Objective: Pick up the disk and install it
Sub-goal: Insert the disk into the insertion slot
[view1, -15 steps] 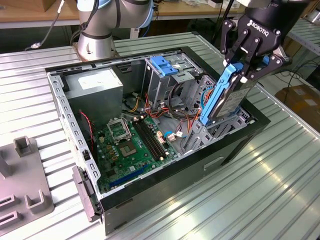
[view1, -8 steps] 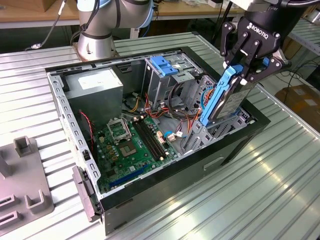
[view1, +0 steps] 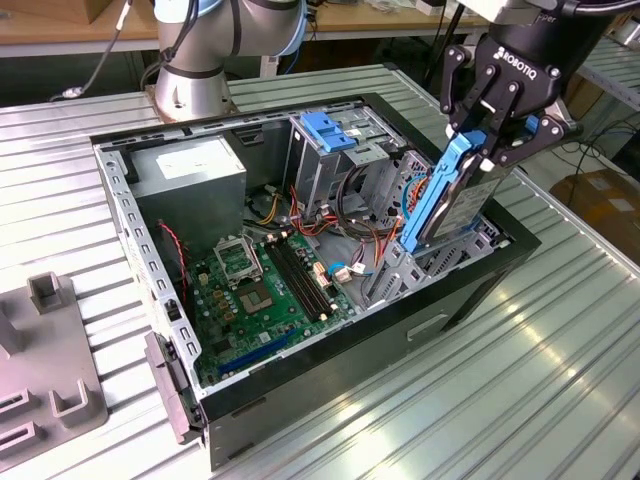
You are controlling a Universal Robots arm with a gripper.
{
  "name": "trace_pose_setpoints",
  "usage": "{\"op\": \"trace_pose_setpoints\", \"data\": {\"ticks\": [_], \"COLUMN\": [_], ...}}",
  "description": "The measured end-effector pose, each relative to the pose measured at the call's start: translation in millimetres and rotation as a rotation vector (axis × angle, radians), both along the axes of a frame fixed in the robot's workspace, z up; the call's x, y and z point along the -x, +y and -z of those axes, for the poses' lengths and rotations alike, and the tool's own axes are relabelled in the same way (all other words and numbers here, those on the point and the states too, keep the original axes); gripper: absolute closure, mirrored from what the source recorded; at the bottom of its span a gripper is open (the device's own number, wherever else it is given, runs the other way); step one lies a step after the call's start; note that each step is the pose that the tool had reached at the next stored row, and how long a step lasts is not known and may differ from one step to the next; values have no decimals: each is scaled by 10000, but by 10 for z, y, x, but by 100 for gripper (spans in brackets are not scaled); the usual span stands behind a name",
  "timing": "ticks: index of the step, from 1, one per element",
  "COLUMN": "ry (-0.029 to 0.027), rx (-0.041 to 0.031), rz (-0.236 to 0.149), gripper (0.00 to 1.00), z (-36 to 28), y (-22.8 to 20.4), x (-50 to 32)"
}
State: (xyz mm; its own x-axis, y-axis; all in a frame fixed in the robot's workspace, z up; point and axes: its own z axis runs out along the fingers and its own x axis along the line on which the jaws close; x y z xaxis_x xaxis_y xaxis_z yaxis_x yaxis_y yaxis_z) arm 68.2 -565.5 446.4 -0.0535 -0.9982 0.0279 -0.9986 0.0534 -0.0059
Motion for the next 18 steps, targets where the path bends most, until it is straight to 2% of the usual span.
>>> {"op": "trace_pose_setpoints", "data": {"ticks": [14, 18], "ry": [38, 37], "rx": [6, 8], "rz": [-13, -20], "gripper": [63, 63], "z": [-60, -60], "y": [3, 76], "x": [0, 0]}}
